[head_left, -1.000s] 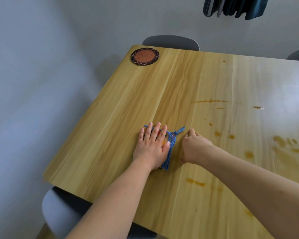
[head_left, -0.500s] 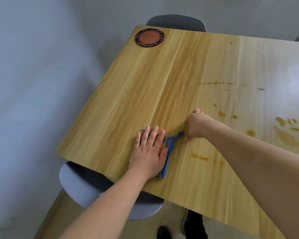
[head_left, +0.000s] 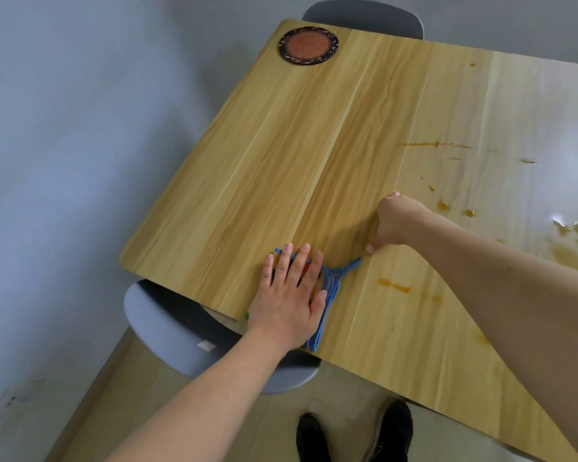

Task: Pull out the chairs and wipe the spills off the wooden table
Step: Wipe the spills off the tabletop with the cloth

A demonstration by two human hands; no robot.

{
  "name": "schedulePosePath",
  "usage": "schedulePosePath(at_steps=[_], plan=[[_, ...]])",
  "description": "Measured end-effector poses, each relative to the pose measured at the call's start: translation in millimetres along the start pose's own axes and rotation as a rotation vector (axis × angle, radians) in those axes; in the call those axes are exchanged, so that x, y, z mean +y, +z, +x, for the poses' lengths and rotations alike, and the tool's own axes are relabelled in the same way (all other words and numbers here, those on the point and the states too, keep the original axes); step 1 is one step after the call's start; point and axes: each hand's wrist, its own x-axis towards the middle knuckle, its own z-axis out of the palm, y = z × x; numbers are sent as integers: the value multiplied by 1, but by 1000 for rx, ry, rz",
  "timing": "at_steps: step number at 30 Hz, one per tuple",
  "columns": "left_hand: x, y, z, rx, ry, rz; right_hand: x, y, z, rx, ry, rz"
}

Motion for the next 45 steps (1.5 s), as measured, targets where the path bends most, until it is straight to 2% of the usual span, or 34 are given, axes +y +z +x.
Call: schedulePosePath(at_steps=[5, 12, 24, 39, 45], plan=[[29, 6, -6, 31, 13, -41, 10, 10, -3, 66, -31, 60], [55, 8, -6, 8, -1, -24, 42, 7, -8, 229, -113, 391], [71, -12, 57, -57, -74, 30, 117, -3, 29, 320, -124, 331], [72, -26, 114, -44, -106, 31, 143, -37, 63, 335, -211, 273], [69, -29, 159, -1, -109, 27, 157, -62, 108, 382, -146, 273]])
